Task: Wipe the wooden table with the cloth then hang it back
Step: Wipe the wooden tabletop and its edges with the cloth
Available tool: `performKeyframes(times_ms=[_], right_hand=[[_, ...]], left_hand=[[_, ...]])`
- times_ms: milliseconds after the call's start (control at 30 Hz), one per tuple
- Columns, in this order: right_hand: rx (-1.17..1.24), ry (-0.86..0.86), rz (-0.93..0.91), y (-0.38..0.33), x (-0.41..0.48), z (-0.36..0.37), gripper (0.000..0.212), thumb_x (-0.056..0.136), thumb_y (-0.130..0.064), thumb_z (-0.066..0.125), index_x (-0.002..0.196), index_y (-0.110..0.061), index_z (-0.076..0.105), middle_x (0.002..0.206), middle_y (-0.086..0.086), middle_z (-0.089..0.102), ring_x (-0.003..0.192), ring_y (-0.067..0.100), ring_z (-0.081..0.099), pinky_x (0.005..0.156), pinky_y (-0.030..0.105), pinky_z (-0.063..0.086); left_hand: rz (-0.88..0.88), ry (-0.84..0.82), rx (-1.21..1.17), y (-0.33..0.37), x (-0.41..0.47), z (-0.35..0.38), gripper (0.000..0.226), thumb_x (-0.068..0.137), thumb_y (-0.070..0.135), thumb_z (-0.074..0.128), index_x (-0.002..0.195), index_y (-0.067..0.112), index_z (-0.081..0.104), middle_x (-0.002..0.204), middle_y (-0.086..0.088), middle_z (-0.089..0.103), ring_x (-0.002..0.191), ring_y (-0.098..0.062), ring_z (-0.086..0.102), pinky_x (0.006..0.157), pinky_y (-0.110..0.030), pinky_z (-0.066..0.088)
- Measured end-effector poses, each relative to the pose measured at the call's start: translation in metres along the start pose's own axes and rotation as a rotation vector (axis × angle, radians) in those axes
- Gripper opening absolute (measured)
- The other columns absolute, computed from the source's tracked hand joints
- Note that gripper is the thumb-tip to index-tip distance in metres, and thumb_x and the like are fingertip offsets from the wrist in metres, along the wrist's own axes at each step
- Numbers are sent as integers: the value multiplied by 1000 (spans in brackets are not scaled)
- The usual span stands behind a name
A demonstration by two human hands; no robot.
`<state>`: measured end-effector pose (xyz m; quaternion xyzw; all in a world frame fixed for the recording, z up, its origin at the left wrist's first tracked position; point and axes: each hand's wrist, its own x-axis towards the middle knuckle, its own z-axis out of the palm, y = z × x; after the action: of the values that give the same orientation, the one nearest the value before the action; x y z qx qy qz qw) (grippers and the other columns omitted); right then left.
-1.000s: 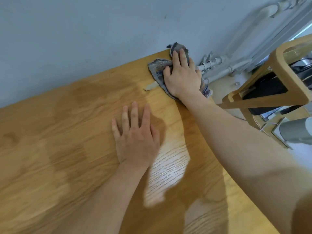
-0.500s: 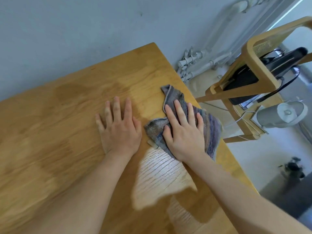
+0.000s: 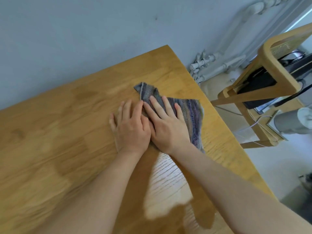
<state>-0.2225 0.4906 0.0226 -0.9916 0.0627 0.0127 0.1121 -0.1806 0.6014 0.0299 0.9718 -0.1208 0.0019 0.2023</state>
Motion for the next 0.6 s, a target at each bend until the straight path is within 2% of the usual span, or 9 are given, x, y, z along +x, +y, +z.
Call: performKeyframes(times_ms=[100,200,267,333,400,500,600], right_hand=[[-55,16,20,22,-8,-6,56,97,-49,30,152,-35,29,161,-8,24,150,21,16,118,47,15],[-44,30,260,34,4,-11,59,98,-49,26,154,-33,23,163,-5,17,151,23,8,120,50,11],[-20,39,389,20,17,-7,59,99,-46,23,156,-29,17,165,-2,10,151,27,2,120,53,5],[-6,36,416,-15,28,-1,60,100,-45,21,157,-25,12,165,0,5,151,30,-2,119,55,2],[4,12,273,-72,34,10,61,100,-45,21,157,-26,12,165,-2,5,151,29,-2,119,54,0],[43,-68,-59,-162,21,31,58,100,-41,27,155,-30,18,164,-8,10,151,23,-1,120,51,0],[20,-109,-228,-156,25,29,56,98,-44,28,153,-36,23,163,-12,14,151,16,4,118,46,3]], left_hand=[[77,-73,-2,-6,-4,-9,46,90,30,33,131,29,53,147,-5,43,140,-24,31,111,-53,20],[149,-183,107,-44,-13,-29,44,94,31,34,137,29,45,153,-5,33,142,-24,26,113,-49,20],[62,-143,191,-89,-26,-49,45,95,36,34,138,30,42,153,-6,33,141,-26,26,112,-50,22],[-10,-127,237,-127,-41,-64,48,95,40,35,142,29,38,154,-7,32,141,-26,26,112,-51,22],[7,-125,248,-148,-53,-71,52,95,43,31,144,25,37,154,-8,32,140,-28,28,111,-50,23],[23,-65,199,-159,-62,-72,52,94,35,31,139,13,44,150,-11,39,137,-29,36,109,-48,29],[58,-50,217,-165,-62,-71,54,93,34,33,138,7,44,148,-11,42,137,-28,37,109,-47,29]])
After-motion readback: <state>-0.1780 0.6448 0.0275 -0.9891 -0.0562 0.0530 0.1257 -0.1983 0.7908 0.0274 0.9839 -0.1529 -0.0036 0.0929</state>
